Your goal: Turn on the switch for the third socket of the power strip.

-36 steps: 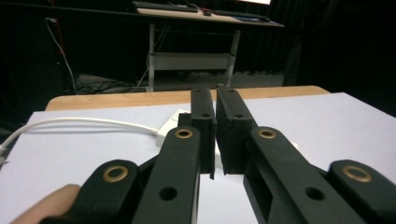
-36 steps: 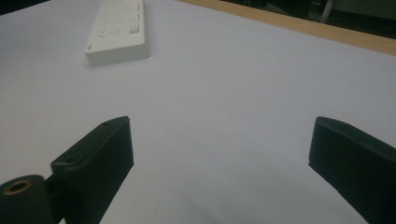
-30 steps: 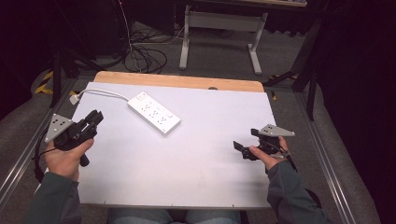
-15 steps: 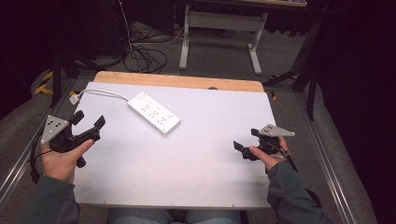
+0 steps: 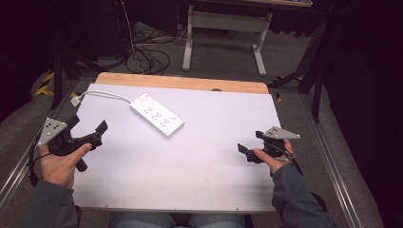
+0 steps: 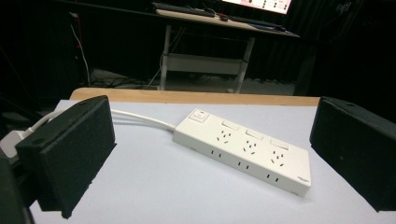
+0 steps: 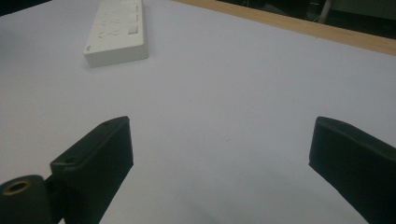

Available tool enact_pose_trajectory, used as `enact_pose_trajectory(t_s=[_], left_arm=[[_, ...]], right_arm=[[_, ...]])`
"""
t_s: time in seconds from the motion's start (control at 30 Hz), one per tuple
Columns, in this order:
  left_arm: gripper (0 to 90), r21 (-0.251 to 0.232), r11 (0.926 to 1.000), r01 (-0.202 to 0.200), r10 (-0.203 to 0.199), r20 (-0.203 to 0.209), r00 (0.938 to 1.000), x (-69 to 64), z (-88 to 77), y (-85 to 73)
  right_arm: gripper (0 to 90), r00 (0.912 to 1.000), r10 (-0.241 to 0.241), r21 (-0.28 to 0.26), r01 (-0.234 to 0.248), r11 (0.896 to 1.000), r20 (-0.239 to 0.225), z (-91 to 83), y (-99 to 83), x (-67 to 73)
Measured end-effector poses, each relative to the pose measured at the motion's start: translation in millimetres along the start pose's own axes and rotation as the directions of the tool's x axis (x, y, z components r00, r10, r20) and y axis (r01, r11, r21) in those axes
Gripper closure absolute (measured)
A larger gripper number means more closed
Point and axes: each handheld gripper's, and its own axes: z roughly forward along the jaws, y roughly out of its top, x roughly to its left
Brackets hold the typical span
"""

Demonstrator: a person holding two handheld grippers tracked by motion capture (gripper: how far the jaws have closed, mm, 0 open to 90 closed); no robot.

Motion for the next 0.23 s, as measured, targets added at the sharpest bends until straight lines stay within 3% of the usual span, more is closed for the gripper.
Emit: enact_pose_trajectory(t_s=[0.23], left_arm=[[0.6,-0.009,0.9992,-0.038,0.039,0.055,0.9978,-0.2,-1.2,-1.2]], right_arm=[[6.7,1.0,0.003,0.0,-0.003,1.0,0.0,0.4,0.0,-0.4]])
